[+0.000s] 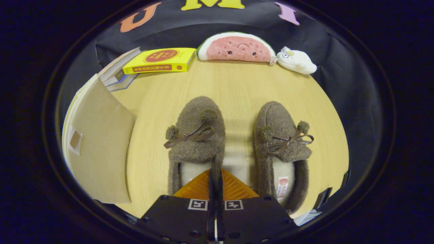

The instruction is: Open the storage box then place both shoes into the box .Put the left shoe in first, then the right shoe, with the right side of both shoes facing outward in a uniform manner.

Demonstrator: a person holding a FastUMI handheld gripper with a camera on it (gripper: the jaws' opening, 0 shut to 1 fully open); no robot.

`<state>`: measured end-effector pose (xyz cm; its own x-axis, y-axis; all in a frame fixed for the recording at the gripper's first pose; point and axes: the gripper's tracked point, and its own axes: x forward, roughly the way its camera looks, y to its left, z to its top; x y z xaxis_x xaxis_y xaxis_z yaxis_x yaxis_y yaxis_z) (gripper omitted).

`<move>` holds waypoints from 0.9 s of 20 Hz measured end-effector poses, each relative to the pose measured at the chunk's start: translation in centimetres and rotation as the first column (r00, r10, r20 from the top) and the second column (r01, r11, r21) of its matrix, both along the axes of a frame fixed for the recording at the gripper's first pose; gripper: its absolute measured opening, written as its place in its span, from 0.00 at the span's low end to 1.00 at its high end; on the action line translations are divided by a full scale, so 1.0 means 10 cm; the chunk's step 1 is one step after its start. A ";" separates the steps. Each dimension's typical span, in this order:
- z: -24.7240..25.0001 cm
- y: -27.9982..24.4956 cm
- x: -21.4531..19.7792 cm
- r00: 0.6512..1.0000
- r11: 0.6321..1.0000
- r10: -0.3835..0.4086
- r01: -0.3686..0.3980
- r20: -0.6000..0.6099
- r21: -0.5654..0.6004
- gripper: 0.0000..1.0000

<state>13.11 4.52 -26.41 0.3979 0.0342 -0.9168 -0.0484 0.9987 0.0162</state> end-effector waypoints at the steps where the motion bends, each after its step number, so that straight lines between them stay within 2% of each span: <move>1: -0.01 -0.01 0.01 1.000 0.999 -0.021 0.021 0.003 0.024 0.04; 3: 0.05 -0.02 -0.06 0.997 0.994 -0.060 0.064 -0.046 0.092 0.01; 5: 0.16 0.02 -0.14 0.986 0.971 -0.115 0.137 -0.118 0.198 0.00; 8: 0.38 0.00 -0.22 0.978 0.948 -0.123 0.166 -0.169 0.272 0.00; 13: 0.88 -0.11 -0.15 0.982 0.946 -0.159 0.182 -0.105 0.269 0.00; 18: 1.50 0.10 -0.16 0.989 0.948 -0.144 0.150 -0.041 0.282 0.00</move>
